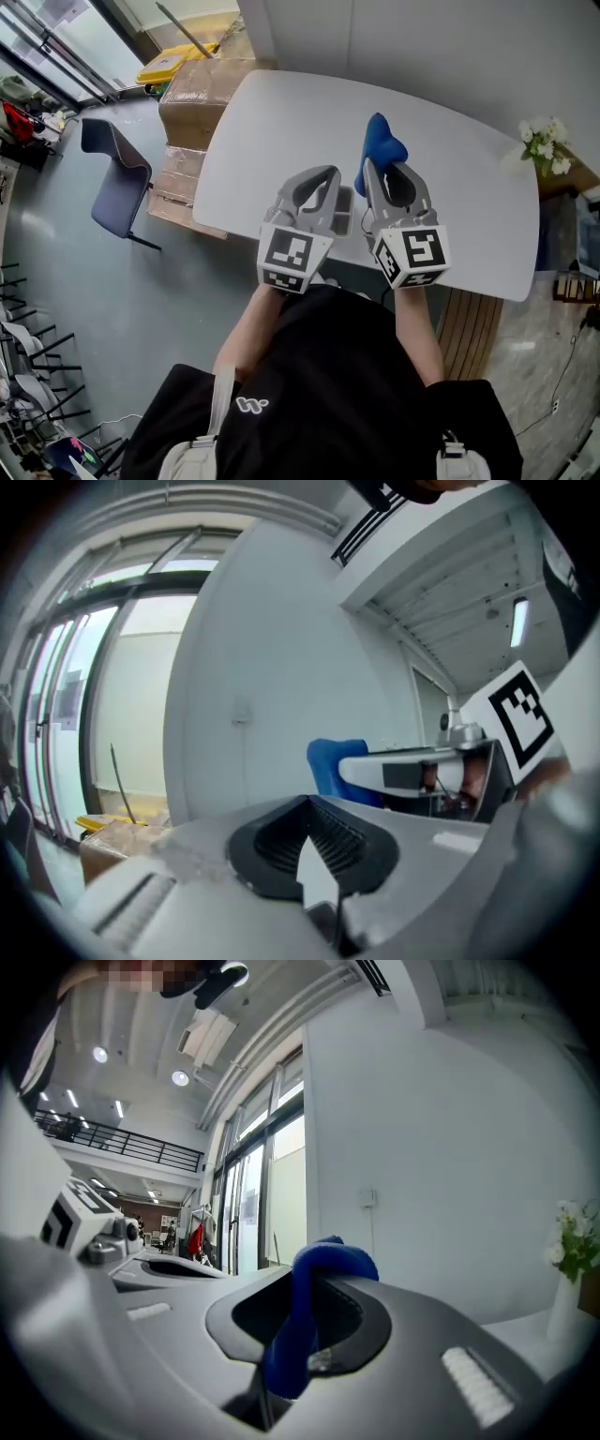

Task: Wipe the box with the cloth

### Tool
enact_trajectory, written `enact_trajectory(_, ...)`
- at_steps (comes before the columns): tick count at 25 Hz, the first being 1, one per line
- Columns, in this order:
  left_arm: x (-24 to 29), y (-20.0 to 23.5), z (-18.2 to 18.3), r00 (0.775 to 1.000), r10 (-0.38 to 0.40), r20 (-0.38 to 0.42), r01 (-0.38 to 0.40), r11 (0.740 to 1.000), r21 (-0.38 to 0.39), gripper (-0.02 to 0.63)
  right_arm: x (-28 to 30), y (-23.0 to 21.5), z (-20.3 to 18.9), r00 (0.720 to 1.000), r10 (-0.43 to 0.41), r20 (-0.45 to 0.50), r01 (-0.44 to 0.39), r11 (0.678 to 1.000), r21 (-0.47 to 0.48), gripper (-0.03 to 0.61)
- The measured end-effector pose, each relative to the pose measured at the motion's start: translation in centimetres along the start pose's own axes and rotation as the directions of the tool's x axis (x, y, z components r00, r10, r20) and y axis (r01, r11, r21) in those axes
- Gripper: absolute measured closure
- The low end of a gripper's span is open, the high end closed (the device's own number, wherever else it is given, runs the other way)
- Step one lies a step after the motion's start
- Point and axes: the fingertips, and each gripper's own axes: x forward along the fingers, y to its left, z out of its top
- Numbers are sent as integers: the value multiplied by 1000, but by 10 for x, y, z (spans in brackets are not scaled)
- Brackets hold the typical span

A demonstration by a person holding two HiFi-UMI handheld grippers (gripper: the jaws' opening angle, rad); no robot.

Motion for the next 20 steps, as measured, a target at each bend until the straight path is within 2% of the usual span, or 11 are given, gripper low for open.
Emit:
enact_trajectory(4, -7, 13, 17, 989, 116, 88, -112, 993, -44, 612, -3, 2, -5, 1000, -28, -6, 28, 1000, -1, 525)
enact_trajectory(8, -12, 16, 25, 974, 183, 131, -173, 981, -82, 612, -8, 3, -6, 999, -47, -9, 47, 999, -12, 526)
enact_trajectory(11, -12, 15, 31, 969, 196, 150, -182, 978, -106, 612, -12, 2, -9, 998, -64, -16, 63, 998, -25, 526)
enact_trajectory(15, -16, 16, 38, 959, 211, 190, -174, 966, -192, 612, -13, 5, -12, 998, -66, -23, 65, 997, -37, 526)
enact_trajectory(20, -14, 12, 39, 961, 204, 186, -173, 971, -167, 612, -15, 6, -12, 998, -61, -21, 60, 997, -39, 526)
